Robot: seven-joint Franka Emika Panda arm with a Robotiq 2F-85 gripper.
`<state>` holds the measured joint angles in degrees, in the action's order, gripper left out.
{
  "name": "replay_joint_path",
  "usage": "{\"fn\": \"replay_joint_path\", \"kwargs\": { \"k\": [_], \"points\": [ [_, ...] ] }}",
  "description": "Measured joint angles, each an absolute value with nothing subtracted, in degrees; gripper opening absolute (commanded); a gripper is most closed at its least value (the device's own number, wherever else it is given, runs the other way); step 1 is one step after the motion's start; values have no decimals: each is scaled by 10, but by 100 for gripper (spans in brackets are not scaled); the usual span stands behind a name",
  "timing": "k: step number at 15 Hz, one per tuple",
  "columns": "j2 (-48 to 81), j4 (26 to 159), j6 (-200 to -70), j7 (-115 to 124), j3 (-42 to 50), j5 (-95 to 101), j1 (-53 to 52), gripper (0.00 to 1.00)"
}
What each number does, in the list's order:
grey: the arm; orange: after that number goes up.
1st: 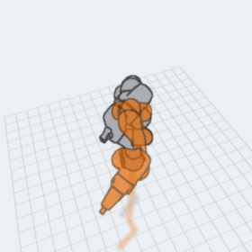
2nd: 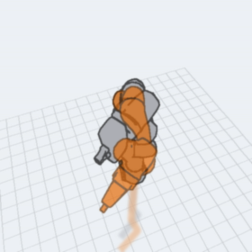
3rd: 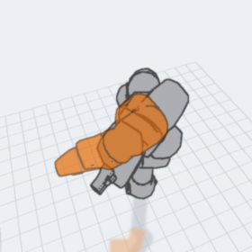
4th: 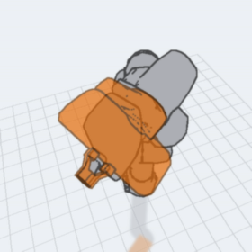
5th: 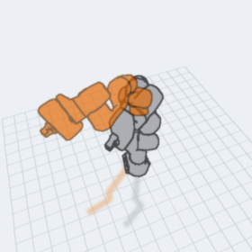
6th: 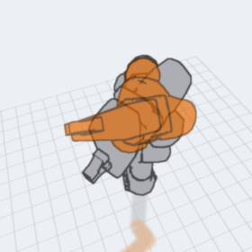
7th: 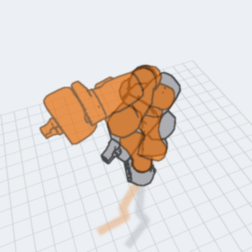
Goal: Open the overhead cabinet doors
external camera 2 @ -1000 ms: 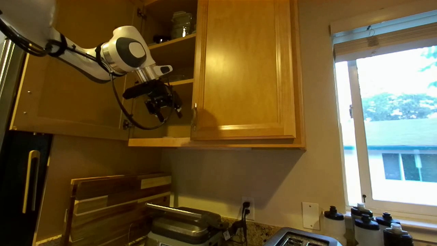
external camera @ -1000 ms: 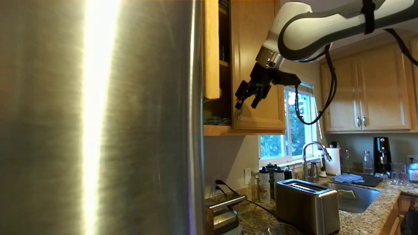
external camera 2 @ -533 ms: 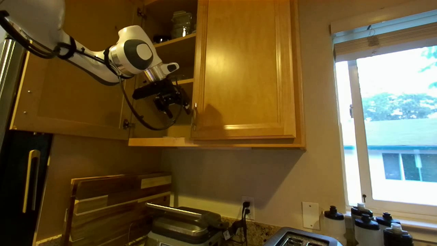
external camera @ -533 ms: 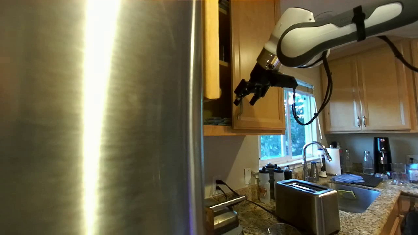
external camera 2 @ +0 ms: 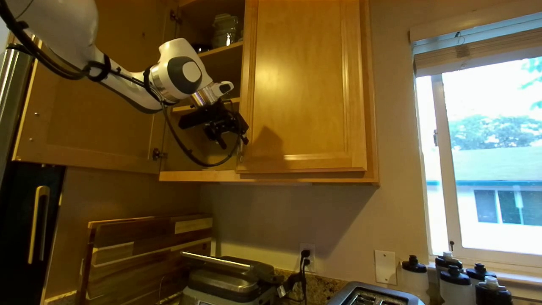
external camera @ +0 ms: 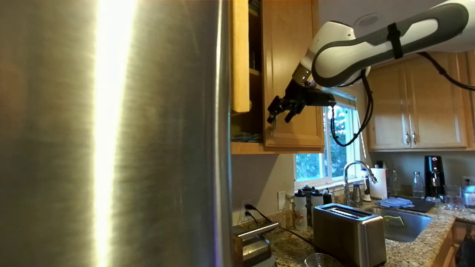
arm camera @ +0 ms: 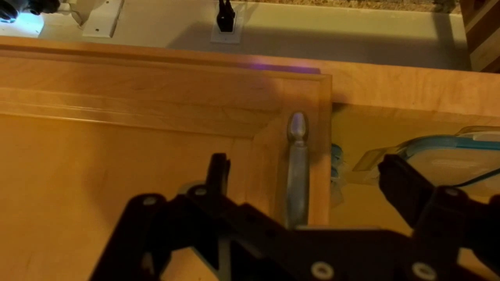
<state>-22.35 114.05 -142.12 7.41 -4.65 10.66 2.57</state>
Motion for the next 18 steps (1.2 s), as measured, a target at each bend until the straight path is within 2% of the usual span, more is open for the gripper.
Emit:
{"fn": "replay_joint_path", "kwargs": {
  "k": [2,4,10,14,15,16,18],
  "points": [
    [-215,1140,-1433,68,-42,107,26,100],
    [-205,1137,-1442,67,-40,107,26,74],
    [-186,1122,-1462,57,-44,106,20,34],
    [-189,1123,-1461,51,-41,106,20,11],
    [-190,1124,-1461,51,-41,106,21,9],
    [-192,1126,-1460,50,-40,106,21,12],
    [-193,1127,-1461,47,-40,105,21,12]
  ]
}}
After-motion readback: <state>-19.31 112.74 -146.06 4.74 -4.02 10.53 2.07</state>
